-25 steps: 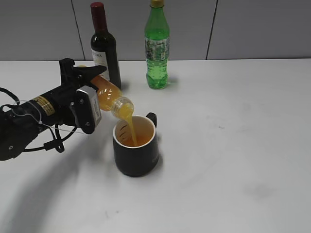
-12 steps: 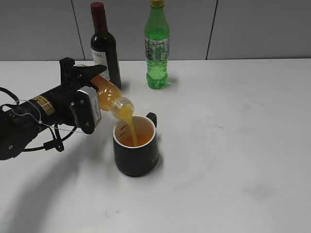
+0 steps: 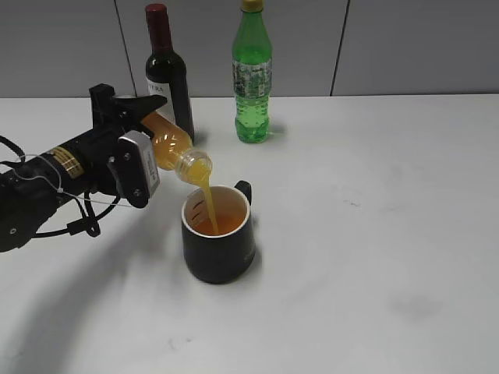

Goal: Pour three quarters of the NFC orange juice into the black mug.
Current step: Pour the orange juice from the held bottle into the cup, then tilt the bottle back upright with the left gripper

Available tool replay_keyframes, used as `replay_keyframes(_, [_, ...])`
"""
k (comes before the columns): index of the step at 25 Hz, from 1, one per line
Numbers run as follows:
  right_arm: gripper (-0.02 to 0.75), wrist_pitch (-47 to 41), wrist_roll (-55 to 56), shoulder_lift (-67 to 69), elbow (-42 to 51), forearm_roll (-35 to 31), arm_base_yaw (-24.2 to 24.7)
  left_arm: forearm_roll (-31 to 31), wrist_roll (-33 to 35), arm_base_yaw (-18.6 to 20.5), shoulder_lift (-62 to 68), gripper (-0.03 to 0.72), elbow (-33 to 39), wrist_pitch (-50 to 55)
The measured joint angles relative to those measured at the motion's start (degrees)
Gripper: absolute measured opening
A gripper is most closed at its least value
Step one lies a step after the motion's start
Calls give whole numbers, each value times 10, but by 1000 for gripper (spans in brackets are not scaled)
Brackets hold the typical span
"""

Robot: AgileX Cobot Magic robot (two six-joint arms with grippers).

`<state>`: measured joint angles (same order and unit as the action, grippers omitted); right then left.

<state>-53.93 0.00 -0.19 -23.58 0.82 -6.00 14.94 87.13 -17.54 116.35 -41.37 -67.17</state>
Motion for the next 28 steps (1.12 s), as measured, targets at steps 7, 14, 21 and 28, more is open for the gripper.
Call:
replay_keyframes(7, [584,0,0,0,0,0,0,0,0,2,-15,465,0,1])
replay_keyframes(14, [584,0,0,0,0,0,0,0,2,2,-17,465,0,9])
replay_keyframes(21, [584,0,0,0,0,0,0,0,4,2,-23,465,0,14])
replay_keyframes(28, [584,0,0,0,0,0,0,0,4,2,-28,465,0,16])
